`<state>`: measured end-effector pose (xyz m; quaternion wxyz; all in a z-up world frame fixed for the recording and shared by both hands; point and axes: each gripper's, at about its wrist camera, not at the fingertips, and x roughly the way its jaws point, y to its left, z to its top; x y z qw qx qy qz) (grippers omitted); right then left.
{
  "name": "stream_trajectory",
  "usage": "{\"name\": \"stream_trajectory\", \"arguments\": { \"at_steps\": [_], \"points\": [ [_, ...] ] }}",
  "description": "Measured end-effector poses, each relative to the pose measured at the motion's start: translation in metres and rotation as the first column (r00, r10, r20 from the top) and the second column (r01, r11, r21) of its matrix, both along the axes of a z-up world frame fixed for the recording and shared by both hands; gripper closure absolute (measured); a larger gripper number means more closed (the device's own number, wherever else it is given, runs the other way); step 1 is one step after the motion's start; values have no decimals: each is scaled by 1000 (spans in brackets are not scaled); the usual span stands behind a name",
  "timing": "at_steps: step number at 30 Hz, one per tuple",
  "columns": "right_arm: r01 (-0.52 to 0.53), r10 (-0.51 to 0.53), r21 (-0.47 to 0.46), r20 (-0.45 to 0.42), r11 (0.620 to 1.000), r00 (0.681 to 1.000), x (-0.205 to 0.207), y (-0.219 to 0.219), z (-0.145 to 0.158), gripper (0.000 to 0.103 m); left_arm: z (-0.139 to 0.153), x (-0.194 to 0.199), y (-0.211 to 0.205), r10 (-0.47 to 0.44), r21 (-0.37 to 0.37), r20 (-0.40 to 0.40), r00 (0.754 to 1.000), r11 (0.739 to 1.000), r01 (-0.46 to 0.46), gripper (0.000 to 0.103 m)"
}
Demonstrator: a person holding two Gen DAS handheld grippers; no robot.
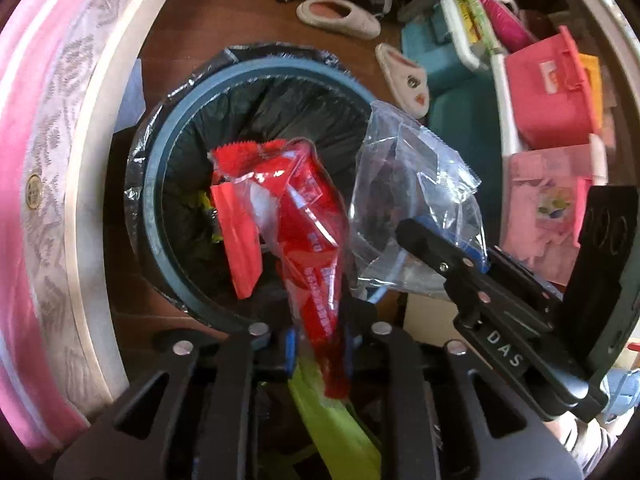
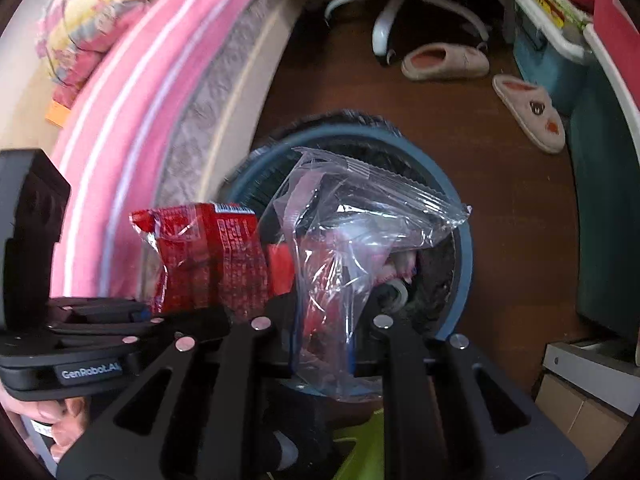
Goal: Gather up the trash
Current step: 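Open both tools to drop the wrapper and bag into the bin, then move both tools back to the bed toward the two boxes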
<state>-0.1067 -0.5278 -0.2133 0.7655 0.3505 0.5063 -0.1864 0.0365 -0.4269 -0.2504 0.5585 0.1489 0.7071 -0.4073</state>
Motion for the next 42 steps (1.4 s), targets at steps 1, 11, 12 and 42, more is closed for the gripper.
{"name": "stream_trajectory", "arguments": {
  "at_steps": [1, 11, 12, 42],
  "points": [
    [-1, 1, -3, -9, 1000, 1000, -1, -1, -4, 80, -4, 2, -2, 2, 12, -6, 1000, 1000, -2, 72],
    [35, -40, -83, -58, 996, 998, -10, -10, 1, 34, 8, 18, -3, 108, 0, -13, 994, 994, -108, 23],
    [37, -42, -92, -52, 995, 998, -11, -11, 5, 34, 11, 19, -1, 118, -7, -15, 993, 993, -118, 23],
    [-132, 322, -343, 586, 930, 744, 141, 160, 274, 12, 241, 132, 318, 869, -645, -27, 494, 362, -673, 13]
  ]
}}
